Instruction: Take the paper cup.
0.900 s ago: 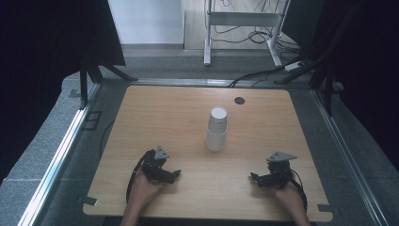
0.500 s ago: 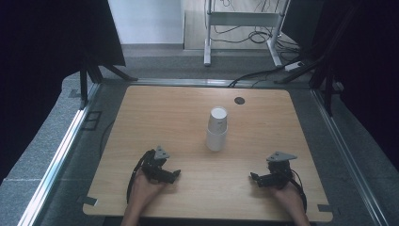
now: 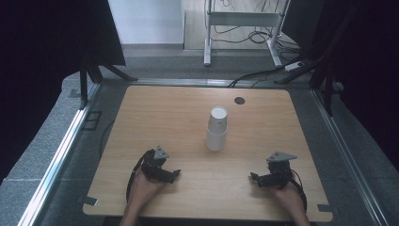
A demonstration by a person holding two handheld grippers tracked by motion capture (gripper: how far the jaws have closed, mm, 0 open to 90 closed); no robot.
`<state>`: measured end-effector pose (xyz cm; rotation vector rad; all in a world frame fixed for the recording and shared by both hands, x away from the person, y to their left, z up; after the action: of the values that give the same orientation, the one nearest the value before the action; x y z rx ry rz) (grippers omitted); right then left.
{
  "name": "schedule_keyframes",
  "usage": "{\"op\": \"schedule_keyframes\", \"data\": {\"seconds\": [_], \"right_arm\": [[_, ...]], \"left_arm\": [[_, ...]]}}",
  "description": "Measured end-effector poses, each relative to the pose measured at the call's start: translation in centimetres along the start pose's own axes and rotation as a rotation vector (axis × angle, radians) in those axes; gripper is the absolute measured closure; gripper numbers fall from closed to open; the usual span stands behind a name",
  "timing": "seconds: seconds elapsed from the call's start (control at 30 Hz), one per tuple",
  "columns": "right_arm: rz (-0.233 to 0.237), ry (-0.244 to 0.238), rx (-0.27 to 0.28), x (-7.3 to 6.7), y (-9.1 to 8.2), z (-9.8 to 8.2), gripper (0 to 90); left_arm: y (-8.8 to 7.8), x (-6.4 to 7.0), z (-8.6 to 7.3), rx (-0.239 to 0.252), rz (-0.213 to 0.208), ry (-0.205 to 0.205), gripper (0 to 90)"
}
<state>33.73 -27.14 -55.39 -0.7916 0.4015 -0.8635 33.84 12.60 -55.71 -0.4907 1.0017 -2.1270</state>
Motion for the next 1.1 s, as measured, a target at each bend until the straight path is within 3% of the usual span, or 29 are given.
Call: {"op": "schedule_keyframes", "data": {"seconds": [0.2,0.67,1.1], "right_arm": [[0.0,0.0,0.0,0.0,0.0,0.0,0.0],[-0.001,-0.001,0.0,0.0,0.0,0.0,0.0],[0.0,-0.001,0.0,0.0,0.0,0.0,0.0]], "left_arm": [[-0.7,-0.1,0.6,0.027,-0.003,0.014,2.2],[-1.7,0.6,3.9,0.104,-0.074,0.05,3.1],[-0.6,1.3,6.7,0.1,-0.09,0.111,3.1]]}}
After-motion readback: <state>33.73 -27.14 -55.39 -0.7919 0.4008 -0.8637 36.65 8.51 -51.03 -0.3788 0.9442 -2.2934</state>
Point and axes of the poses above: each handheld gripper's, and its own axes: y roughly forward along the jaws, z roughly out of its top, x roughly to its right, the point moved 5 cm from there along y, roughly forward along the jaws, and after that the axes turned 3 degrees about -x, right-handed, at the moved point
